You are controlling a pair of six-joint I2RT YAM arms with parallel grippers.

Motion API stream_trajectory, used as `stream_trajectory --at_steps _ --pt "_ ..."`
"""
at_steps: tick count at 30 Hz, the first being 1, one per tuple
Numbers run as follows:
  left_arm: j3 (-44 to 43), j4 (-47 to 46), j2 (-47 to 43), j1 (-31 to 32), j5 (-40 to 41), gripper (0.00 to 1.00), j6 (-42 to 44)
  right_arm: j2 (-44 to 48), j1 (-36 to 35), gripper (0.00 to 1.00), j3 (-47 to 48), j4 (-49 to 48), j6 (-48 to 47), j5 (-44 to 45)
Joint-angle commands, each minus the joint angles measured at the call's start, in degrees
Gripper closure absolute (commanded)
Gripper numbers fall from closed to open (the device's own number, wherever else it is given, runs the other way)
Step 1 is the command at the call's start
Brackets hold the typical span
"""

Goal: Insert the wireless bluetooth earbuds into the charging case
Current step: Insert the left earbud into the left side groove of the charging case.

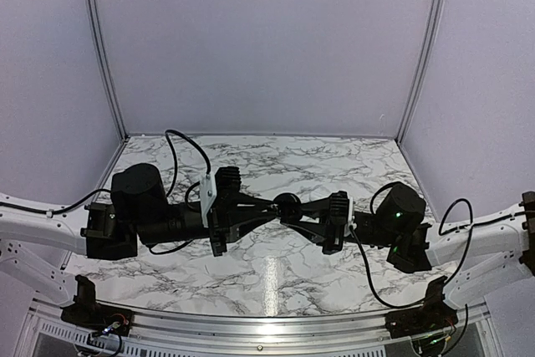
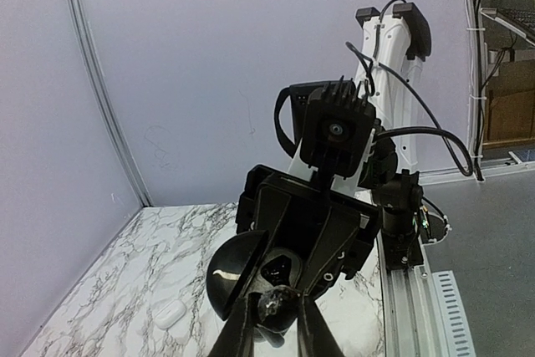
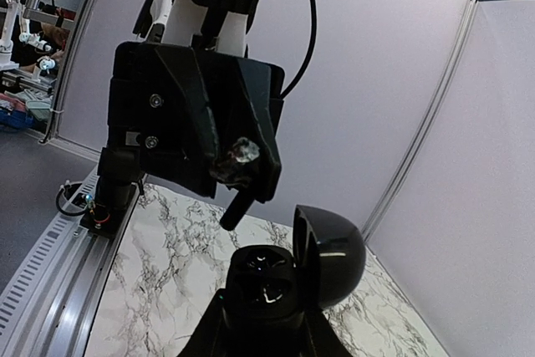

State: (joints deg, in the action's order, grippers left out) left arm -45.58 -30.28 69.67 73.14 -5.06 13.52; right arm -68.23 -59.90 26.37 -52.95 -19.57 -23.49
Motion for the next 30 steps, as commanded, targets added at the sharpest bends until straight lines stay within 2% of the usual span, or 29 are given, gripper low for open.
stream_trajectory --at_steps 1,30 --pt "-2.7 -2.6 1.1 0.4 -0.3 1.0 1.0 -0.3 -0.6 1.0 1.9 -1.0 1.5 -0.5" --pt "-5.1 -3.7 6.0 0.4 1.0 1.0 0.2 -1.3 -0.7 1.0 1.4 -6.1 9.1 -0.8"
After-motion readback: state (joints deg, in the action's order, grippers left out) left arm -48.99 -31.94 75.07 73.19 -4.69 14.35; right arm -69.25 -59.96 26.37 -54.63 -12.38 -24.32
